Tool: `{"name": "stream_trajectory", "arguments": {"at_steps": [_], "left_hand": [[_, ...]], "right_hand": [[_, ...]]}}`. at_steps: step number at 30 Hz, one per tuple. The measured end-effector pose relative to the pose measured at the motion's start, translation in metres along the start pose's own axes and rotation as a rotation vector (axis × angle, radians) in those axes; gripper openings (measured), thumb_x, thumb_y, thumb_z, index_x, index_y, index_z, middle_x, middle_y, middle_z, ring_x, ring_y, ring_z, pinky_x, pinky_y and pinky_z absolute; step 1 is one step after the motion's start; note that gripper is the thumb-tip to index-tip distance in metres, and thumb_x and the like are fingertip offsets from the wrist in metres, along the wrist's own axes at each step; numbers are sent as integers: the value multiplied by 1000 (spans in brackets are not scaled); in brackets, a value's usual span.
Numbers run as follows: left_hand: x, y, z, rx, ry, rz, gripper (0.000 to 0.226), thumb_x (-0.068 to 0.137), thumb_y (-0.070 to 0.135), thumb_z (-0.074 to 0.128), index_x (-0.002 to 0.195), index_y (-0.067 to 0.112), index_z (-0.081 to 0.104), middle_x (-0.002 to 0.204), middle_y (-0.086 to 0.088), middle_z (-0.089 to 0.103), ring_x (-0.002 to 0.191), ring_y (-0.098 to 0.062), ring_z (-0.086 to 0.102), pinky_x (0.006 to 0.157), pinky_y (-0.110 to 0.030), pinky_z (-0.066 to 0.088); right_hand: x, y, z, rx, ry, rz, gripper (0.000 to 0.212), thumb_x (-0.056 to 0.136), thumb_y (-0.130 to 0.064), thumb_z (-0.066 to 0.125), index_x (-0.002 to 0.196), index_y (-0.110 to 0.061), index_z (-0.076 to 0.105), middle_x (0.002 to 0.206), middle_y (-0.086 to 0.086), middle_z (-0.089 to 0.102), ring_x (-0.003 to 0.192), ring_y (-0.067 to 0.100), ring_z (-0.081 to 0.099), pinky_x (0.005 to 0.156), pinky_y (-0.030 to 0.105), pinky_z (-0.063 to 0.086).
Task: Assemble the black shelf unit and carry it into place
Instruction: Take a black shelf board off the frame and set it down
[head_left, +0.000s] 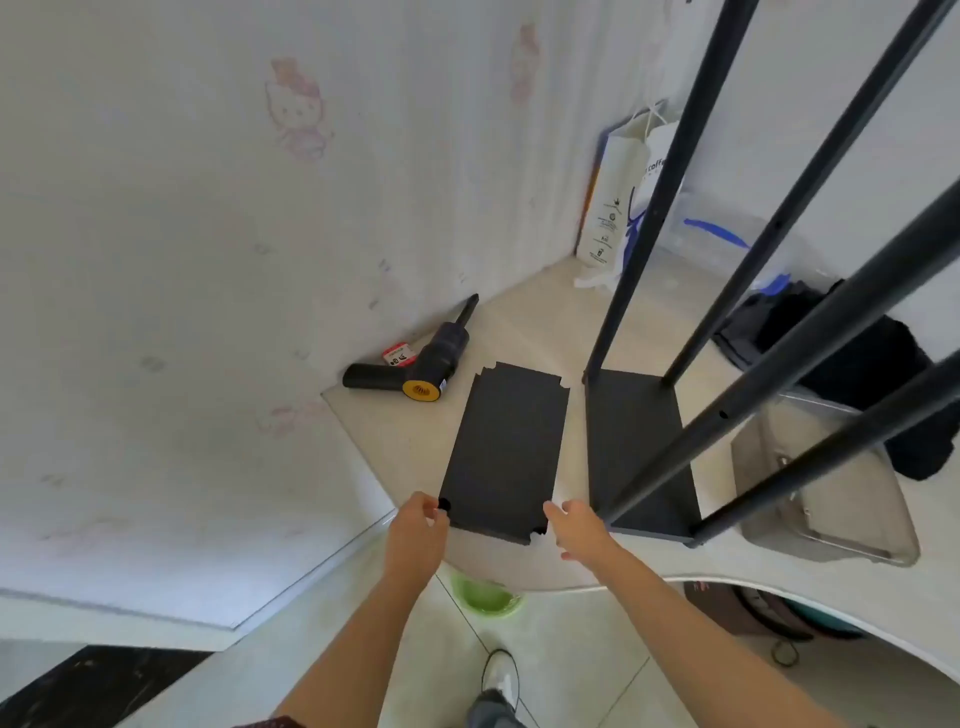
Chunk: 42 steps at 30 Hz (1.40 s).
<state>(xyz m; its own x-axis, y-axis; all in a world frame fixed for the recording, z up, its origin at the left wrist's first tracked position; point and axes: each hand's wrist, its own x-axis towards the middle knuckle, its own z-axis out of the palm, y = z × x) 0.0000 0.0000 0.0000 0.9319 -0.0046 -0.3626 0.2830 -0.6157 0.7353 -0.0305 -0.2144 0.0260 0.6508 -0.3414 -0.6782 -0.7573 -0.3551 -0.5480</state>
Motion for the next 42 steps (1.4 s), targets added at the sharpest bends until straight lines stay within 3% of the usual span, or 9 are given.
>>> {"name": "stream_trajectory", "arguments": {"at_steps": [11, 18, 24, 26, 27, 30, 33, 37, 42], "left_hand": [[64, 9, 23, 205, -130, -105, 54, 105, 35, 45, 151, 9, 36, 154, -11, 33, 137, -33, 38, 114, -44, 33], [70, 23, 29, 263, -241, -95, 53, 103, 45, 45, 143, 10, 41, 154, -12, 26, 136, -35, 30, 114, -43, 28], [60, 38, 20, -23, -194, -177, 50, 104, 40, 49, 140, 9, 35, 141, -12, 44, 126, -31, 48, 109, -45, 44], [67, 10, -25, 44, -407, -98, 39, 105, 37, 46, 133, 12, 36, 135, -11, 51, 119, -28, 54, 103, -42, 49], [69, 3, -25, 22, -392, -104, 34, 106, 37, 44, 129, 14, 36, 133, -11, 52, 117, -27, 56, 101, -41, 51], [68, 13, -27, -148, -349, -134, 29, 106, 39, 44, 123, 18, 37, 127, -10, 55, 112, -26, 58, 93, -40, 56], [74, 14, -31, -288, -341, -244, 31, 104, 42, 48, 125, 20, 40, 123, -6, 56, 109, -22, 59, 77, -26, 55], [69, 9, -45, -306, -370, -293, 45, 100, 42, 57, 134, 13, 49, 122, -8, 60, 108, -25, 60, 75, -31, 57], [43, 0, -66, -320, -372, -223, 43, 97, 41, 63, 126, 12, 52, 117, -10, 62, 104, -24, 62, 92, -42, 58]], "right_hand": [[49, -18, 1, 286, -118, 186, 36, 101, -35, 49, 124, -8, 50, 129, 10, 56, 114, 28, 55, 86, 38, 57], [46, -24, 1, 378, -75, 272, 28, 96, -32, 61, 113, -13, 50, 115, 5, 56, 108, 24, 53, 86, 38, 49], [37, -27, -5, 428, -46, 243, 23, 93, -31, 66, 103, -17, 51, 98, -2, 56, 100, 22, 56, 92, 42, 49], [-3, -25, 59, 617, 56, 326, 19, 92, -30, 68, 96, -19, 53, 96, -4, 58, 94, 18, 56, 94, 41, 48], [-3, -24, 62, 625, 61, 284, 18, 91, -30, 68, 95, -20, 54, 97, -5, 59, 92, 15, 56, 93, 40, 48], [-8, -27, 58, 591, 63, 188, 24, 92, -28, 67, 108, -22, 51, 103, -8, 59, 99, 16, 58, 87, 37, 49], [-11, -37, 54, 553, 60, 121, 34, 94, -23, 66, 122, -17, 48, 118, 1, 60, 107, 23, 61, 81, 32, 54], [-32, -37, 63, 646, 90, 84, 31, 94, -19, 66, 121, -15, 52, 116, 1, 63, 98, 15, 65, 63, 21, 55], [-75, -34, 82, 777, 164, 67, 23, 96, -17, 63, 118, -13, 60, 110, 2, 68, 90, 11, 66, 58, 18, 54]]}}
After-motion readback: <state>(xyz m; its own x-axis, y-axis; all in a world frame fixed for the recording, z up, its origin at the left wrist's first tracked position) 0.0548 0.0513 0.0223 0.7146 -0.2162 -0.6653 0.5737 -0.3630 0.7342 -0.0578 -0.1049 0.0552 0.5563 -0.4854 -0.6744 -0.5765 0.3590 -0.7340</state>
